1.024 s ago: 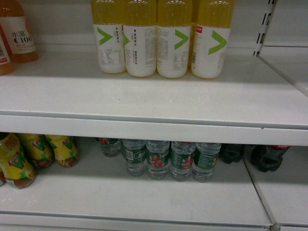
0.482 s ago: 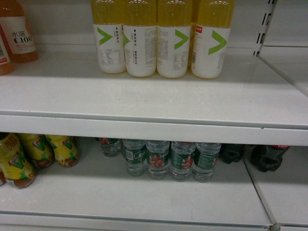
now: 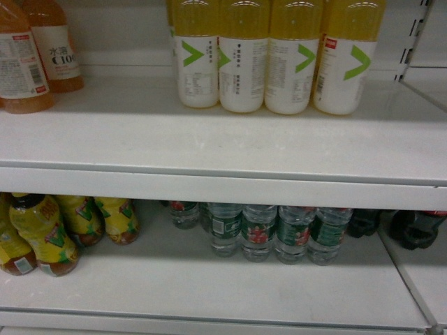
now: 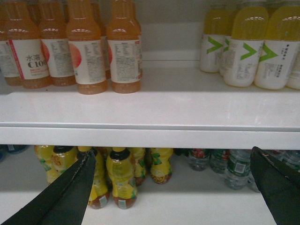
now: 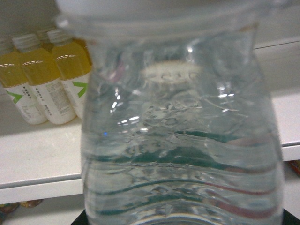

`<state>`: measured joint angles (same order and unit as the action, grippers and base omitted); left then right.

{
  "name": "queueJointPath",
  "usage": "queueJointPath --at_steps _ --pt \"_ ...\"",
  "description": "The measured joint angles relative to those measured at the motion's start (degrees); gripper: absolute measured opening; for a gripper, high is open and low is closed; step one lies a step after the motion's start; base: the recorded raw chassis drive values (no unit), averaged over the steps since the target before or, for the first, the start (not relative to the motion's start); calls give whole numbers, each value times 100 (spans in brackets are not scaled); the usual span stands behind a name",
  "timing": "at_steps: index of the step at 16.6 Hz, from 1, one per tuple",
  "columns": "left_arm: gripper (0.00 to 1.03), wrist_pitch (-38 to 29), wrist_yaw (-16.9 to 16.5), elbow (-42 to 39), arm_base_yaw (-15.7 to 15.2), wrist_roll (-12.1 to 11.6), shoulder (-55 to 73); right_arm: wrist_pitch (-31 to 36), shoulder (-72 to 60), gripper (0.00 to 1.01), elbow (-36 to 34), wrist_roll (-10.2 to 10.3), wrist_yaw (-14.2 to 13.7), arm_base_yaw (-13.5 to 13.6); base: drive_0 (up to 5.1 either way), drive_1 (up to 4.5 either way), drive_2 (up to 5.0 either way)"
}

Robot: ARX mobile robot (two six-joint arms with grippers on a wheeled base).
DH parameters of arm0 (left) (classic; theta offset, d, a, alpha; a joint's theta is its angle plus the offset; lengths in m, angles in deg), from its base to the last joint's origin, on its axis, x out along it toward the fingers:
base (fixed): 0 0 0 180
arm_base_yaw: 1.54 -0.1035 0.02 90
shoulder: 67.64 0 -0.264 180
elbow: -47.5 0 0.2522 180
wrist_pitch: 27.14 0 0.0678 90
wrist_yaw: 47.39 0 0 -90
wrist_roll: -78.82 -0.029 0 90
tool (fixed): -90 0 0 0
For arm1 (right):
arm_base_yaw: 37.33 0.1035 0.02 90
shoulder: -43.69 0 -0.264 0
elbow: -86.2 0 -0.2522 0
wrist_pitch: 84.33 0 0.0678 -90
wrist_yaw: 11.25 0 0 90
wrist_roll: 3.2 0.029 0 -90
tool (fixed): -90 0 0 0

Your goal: Move water from second to third shelf

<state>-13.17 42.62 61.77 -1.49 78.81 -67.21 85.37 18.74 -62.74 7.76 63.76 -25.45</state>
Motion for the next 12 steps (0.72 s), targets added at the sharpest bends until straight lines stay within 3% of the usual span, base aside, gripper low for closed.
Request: queueJointPath --at_steps 12 --pt "98 0 2 0 0 0 0 -4 4 44 -2 2 7 4 -465 232 232"
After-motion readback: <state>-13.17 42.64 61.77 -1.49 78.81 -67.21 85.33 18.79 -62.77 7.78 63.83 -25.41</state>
